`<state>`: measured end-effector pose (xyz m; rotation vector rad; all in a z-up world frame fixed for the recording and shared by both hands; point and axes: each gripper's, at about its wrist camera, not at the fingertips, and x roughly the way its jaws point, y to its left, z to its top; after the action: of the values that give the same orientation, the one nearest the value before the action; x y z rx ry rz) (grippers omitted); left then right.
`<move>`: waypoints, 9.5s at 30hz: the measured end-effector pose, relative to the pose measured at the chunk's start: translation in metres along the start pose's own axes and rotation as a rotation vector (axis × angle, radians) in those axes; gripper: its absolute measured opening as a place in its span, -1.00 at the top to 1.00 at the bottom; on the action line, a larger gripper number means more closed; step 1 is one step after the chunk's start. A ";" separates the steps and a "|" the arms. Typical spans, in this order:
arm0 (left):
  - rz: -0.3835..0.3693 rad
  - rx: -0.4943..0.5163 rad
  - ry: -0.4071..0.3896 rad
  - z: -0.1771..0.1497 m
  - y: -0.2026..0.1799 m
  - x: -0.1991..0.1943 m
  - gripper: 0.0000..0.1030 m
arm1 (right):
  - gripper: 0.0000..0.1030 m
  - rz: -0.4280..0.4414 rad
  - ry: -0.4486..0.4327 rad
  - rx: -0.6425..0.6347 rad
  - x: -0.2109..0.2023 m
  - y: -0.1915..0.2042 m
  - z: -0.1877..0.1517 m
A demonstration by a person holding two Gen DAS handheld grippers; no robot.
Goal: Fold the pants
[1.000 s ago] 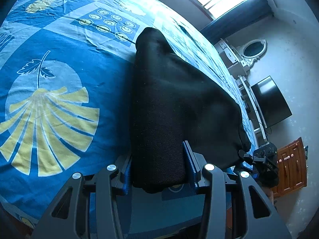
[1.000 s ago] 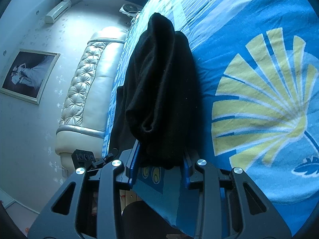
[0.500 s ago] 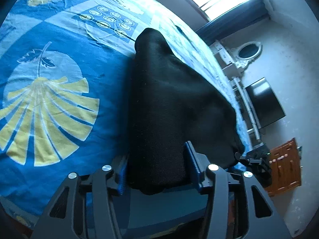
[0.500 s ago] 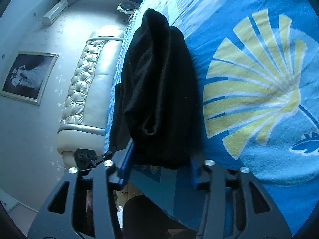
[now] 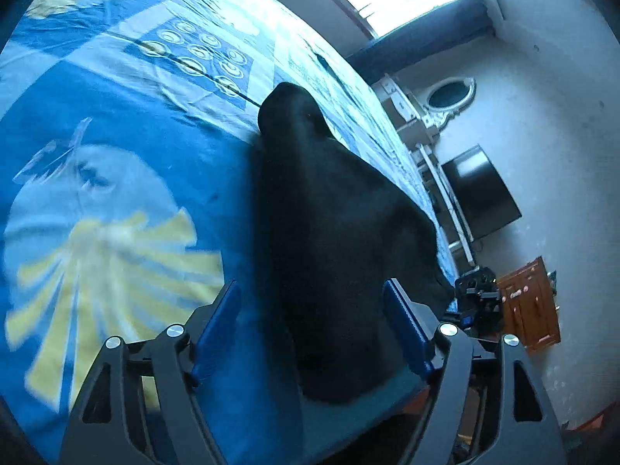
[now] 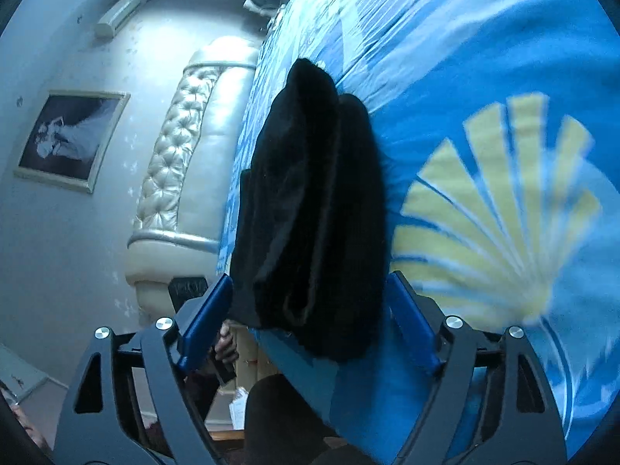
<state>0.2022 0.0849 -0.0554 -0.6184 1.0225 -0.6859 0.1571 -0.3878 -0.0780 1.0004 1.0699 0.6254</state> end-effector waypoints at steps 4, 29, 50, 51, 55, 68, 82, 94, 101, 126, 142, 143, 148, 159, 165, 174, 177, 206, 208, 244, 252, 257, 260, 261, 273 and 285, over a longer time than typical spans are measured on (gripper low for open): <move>0.026 0.053 0.067 0.015 -0.006 0.025 -0.66 | -0.53 -0.023 0.068 -0.052 0.011 0.005 0.009; 0.006 0.207 0.039 0.051 0.001 0.025 -0.66 | -0.74 0.069 -0.028 -0.105 -0.021 -0.001 0.063; 0.043 0.335 0.106 0.101 -0.004 0.083 -0.68 | 0.19 0.072 0.075 -0.139 0.032 -0.008 0.121; 0.052 0.347 0.108 0.101 -0.005 0.084 -0.65 | 0.22 0.072 0.074 -0.143 0.032 -0.008 0.121; 0.081 0.357 0.100 0.104 -0.008 0.084 -0.10 | 0.34 0.080 0.064 -0.150 0.033 -0.010 0.120; 0.079 0.358 0.091 0.107 -0.008 0.086 0.05 | 0.42 0.101 0.036 -0.162 0.034 -0.015 0.120; 0.084 0.360 0.085 0.107 -0.007 0.087 0.04 | 0.42 0.108 0.030 -0.155 0.033 -0.018 0.124; 0.077 0.312 0.074 0.096 -0.010 0.081 -0.55 | -0.30 0.112 0.016 -0.139 0.025 -0.009 0.117; 0.035 0.245 0.072 0.064 -0.008 0.054 -0.57 | -0.63 0.101 0.001 -0.161 0.008 0.004 0.082; 0.064 0.309 0.053 0.003 -0.023 0.036 -0.62 | 0.35 0.081 0.051 -0.057 0.003 -0.007 0.002; 0.007 0.327 0.043 -0.004 -0.026 0.029 0.04 | 0.40 0.112 0.030 -0.072 -0.002 -0.019 0.004; 0.010 0.329 0.043 -0.004 -0.027 0.029 0.05 | 0.40 0.113 0.028 -0.070 -0.002 -0.019 0.002; 0.013 0.310 0.055 -0.003 -0.026 0.030 0.01 | 0.40 0.117 0.023 -0.064 -0.003 -0.020 0.002; 0.058 0.306 0.007 -0.007 -0.025 0.035 -0.65 | 0.15 0.139 -0.001 -0.048 -0.012 -0.022 -0.001; 0.084 0.298 0.003 -0.006 -0.027 0.038 -0.67 | -0.03 0.158 -0.031 -0.031 -0.019 -0.023 -0.005; 0.151 0.256 -0.015 -0.011 -0.032 0.037 -0.68 | -0.17 0.171 -0.079 0.004 -0.032 -0.029 -0.011; 0.174 0.240 -0.023 -0.014 -0.033 0.034 -0.68 | -0.18 0.159 -0.091 0.015 -0.036 -0.029 -0.015; 0.481 0.211 -0.129 -0.042 -0.059 -0.001 -0.68 | -0.72 -0.545 -0.344 -0.126 -0.033 0.039 -0.060; 0.544 0.254 -0.154 -0.047 -0.070 -0.003 -0.68 | -0.72 -0.637 -0.371 -0.197 -0.025 0.057 -0.072; 0.729 0.265 -0.300 -0.081 -0.117 -0.014 -0.68 | -0.75 -0.843 -0.468 -0.524 0.027 0.125 -0.129; 0.733 0.263 -0.310 -0.082 -0.119 -0.015 -0.68 | -0.75 -0.842 -0.467 -0.524 0.028 0.125 -0.130; 0.756 0.265 -0.314 -0.081 -0.121 -0.014 -0.68 | -0.75 -0.842 -0.466 -0.523 0.028 0.125 -0.130; 0.781 0.267 -0.321 -0.080 -0.122 -0.014 -0.68 | -0.75 -0.842 -0.463 -0.523 0.029 0.123 -0.130; 0.781 0.272 -0.324 -0.080 -0.123 -0.014 -0.68 | -0.75 -0.841 -0.463 -0.523 0.029 0.123 -0.130; 0.821 0.321 -0.326 -0.080 -0.127 -0.012 -0.68 | -0.75 -0.838 -0.459 -0.521 0.030 0.121 -0.130; 0.916 0.383 -0.382 -0.083 -0.137 -0.010 -0.68 | -0.75 -0.830 -0.453 -0.519 0.030 0.120 -0.128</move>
<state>0.0926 -0.0068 0.0190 0.0886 0.6791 0.0615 0.0554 -0.2644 -0.0001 0.1706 0.7576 -0.0276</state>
